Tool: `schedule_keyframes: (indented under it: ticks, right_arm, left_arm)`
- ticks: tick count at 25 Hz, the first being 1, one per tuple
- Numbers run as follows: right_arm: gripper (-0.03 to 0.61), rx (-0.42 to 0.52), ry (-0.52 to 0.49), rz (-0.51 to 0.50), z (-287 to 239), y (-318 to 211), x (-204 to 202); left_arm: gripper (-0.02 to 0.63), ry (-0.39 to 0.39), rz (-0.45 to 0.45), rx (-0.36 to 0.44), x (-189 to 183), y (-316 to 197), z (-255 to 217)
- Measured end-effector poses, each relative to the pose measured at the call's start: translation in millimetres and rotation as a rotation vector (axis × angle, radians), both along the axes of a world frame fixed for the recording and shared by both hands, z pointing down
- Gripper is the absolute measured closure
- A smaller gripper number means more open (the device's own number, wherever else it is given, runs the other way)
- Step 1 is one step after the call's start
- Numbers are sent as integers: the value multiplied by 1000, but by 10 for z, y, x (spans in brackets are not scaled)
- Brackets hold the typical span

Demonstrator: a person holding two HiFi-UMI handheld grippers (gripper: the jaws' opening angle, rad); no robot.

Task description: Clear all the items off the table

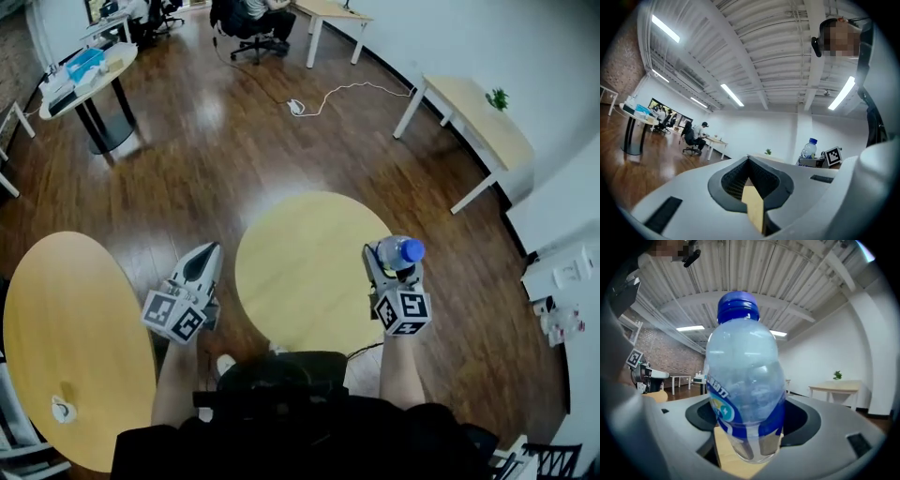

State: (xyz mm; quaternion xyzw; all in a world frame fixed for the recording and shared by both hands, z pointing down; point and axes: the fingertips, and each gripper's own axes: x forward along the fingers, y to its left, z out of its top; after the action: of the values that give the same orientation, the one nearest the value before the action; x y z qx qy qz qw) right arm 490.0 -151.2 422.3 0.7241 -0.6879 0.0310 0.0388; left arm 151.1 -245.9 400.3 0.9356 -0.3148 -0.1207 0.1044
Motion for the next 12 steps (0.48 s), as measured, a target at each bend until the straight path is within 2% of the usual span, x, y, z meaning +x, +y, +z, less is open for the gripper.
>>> schedule_keyframes:
  ticks: [3, 7, 12]
  right_arm:
    - [204, 16, 7, 102, -51, 276, 416]
    - [204, 4, -11, 185, 66, 663, 818]
    - [203, -49, -47, 232, 426, 880, 1070]
  left_arm:
    - [612, 1, 107, 14, 503, -58, -31]
    - [612, -13, 215, 0, 1101, 0, 95]
    - [612, -50, 274, -62, 1457, 87, 428]
